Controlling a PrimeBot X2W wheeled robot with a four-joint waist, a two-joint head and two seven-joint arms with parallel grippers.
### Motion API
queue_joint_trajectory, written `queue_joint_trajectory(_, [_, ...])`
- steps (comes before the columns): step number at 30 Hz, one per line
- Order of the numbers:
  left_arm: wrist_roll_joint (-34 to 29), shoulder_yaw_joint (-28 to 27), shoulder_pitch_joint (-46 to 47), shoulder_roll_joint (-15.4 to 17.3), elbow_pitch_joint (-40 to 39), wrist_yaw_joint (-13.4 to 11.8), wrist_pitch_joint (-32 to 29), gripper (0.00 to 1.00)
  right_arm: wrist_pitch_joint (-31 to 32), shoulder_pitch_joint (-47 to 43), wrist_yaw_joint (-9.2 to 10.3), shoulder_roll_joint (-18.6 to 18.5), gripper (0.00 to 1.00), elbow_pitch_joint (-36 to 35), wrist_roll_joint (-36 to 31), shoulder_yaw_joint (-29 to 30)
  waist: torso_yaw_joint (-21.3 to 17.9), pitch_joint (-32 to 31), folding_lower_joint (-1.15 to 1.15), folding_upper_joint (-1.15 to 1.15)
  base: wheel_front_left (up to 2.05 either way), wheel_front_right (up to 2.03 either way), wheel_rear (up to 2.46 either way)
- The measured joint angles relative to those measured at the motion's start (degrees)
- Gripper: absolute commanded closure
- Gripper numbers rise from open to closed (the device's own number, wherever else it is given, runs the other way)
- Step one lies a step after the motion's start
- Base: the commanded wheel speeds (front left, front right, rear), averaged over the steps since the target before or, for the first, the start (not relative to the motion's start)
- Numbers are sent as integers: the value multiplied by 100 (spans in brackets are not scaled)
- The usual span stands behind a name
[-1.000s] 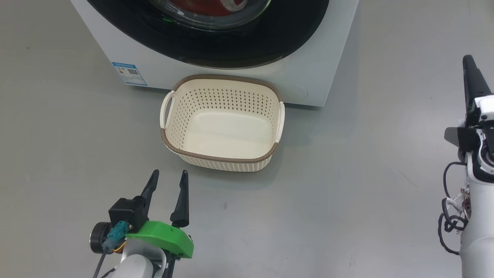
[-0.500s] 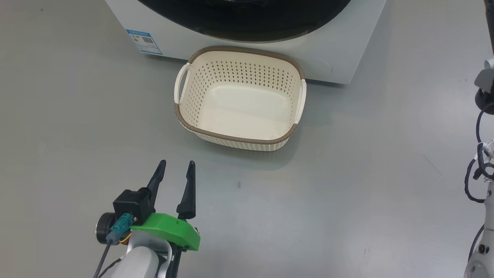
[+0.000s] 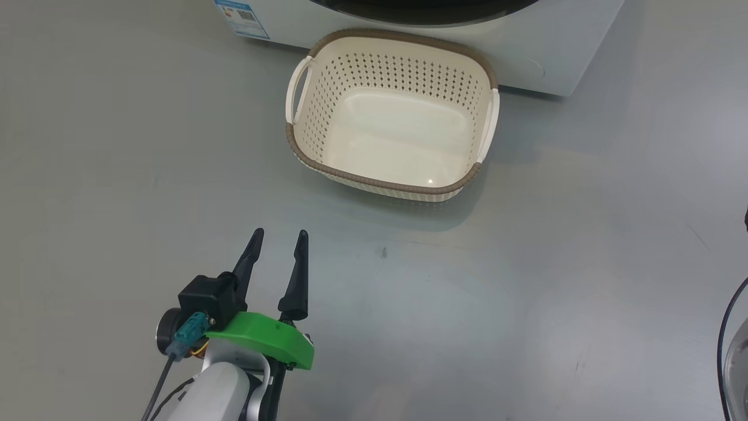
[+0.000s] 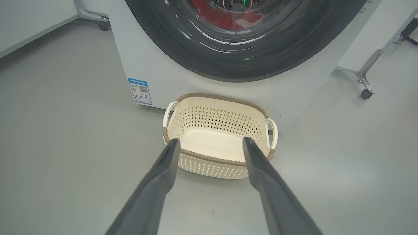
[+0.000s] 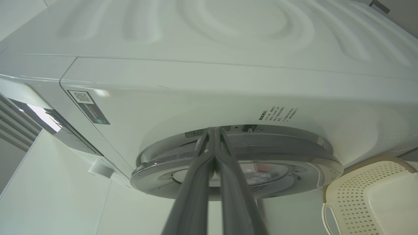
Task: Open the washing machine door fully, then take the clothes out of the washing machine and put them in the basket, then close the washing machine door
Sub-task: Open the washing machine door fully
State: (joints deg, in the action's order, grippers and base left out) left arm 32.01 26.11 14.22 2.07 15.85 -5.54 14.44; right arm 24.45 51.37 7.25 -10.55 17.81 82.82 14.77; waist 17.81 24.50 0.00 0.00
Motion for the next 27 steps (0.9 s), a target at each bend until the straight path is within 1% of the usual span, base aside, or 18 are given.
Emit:
queue_joint_trajectory(4, [141,97,60,-4,-24,-23,0,0,115,254,0,-103,100,387,8,-42,143,126,0,0,0,0,0])
queue_joint_trajectory(7, [179,163,84,-9,-78,-23,0,0,204,348,0,-103,100,647,-16,-96,234,183,0,0,0,0,0])
queue_joint_trajectory(15, [229,324,108,-16,-176,-40,0,0,307,949,0,-183,100,1257,-25,-78,453,305,0,0,0,0,0])
queue_joint_trajectory(23, [278,341,141,-18,-385,-70,0,0,341,1393,0,-346,100,1793,-141,-57,694,382,0,0,0,0,0])
queue_joint_trajectory(27, [381,393,140,-19,-502,-71,0,0,346,1634,0,-361,100,1993,-177,-64,805,419,0,0,0,0,0])
